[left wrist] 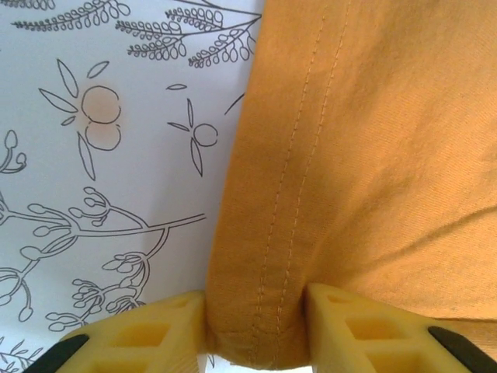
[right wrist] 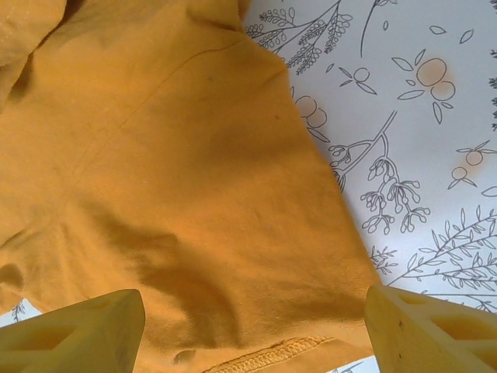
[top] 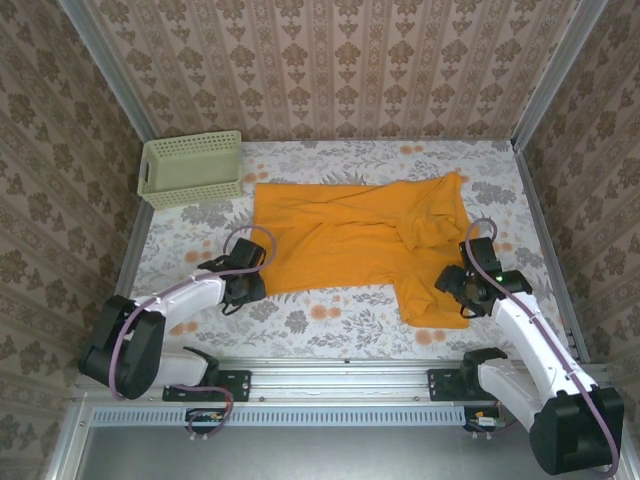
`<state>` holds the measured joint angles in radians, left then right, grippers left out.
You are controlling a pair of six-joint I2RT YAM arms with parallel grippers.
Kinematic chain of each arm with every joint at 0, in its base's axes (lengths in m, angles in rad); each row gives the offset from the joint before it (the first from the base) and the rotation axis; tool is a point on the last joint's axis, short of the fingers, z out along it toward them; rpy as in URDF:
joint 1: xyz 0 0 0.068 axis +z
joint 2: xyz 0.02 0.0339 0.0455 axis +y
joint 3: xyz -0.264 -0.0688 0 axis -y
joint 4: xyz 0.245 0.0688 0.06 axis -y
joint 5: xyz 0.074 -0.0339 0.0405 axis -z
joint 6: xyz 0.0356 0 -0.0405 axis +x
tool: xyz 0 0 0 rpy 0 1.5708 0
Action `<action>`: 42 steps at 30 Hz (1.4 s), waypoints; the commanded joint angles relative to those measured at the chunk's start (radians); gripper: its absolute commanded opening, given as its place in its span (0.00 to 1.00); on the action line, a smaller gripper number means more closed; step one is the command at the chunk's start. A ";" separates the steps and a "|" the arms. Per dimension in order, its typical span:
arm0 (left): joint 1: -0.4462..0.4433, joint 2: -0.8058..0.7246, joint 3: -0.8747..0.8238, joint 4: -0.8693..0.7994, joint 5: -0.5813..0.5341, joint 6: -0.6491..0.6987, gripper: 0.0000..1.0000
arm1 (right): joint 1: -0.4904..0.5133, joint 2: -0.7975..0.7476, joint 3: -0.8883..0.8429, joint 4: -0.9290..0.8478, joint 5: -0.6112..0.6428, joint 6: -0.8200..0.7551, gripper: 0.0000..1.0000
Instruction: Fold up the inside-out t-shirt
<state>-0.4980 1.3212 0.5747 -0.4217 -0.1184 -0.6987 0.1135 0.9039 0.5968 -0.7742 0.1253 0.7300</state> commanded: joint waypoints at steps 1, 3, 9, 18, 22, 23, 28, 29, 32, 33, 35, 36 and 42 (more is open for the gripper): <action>-0.007 0.046 0.016 0.097 0.021 0.005 0.21 | 0.100 -0.012 -0.041 -0.084 0.099 0.125 0.77; -0.006 0.049 0.033 0.098 0.026 0.023 0.18 | 0.133 -0.020 -0.071 -0.085 0.127 0.174 0.76; -0.003 0.074 0.068 0.080 0.012 0.054 0.07 | 0.213 0.040 -0.142 0.005 0.124 0.278 0.69; 0.013 0.042 0.056 0.090 0.028 0.062 0.01 | 0.252 0.164 -0.122 0.063 0.177 0.308 0.63; 0.013 0.010 0.040 0.091 0.030 0.061 0.00 | 0.246 0.180 -0.118 0.093 0.176 0.292 0.50; 0.015 0.001 0.037 0.089 0.031 0.061 0.00 | 0.245 0.188 -0.115 0.095 0.178 0.289 0.46; 0.015 -0.057 0.025 0.073 0.018 0.058 0.00 | 0.244 0.198 -0.114 0.107 0.196 0.258 0.21; 0.015 -0.071 0.024 0.067 0.015 0.055 0.00 | 0.245 0.193 -0.111 0.095 0.209 0.256 0.16; 0.013 -0.106 0.022 0.051 0.010 0.052 0.00 | 0.245 0.150 -0.101 0.064 0.229 0.252 0.03; 0.011 -0.115 0.022 0.049 0.010 0.051 0.00 | 0.244 0.134 -0.094 0.044 0.239 0.251 0.00; -0.009 -0.146 0.018 0.046 -0.009 0.049 0.00 | 0.243 0.092 -0.073 0.000 0.267 0.243 0.00; -0.024 -0.167 0.009 0.050 -0.027 0.045 0.00 | 0.240 0.073 -0.063 -0.019 0.271 0.238 0.00; -0.079 -0.319 -0.033 -0.013 -0.115 -0.025 0.00 | 0.191 -0.045 0.026 -0.181 0.299 0.195 0.00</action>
<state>-0.5625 1.0588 0.5686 -0.3744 -0.1631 -0.6731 0.3290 0.9047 0.5709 -0.8150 0.3641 0.9596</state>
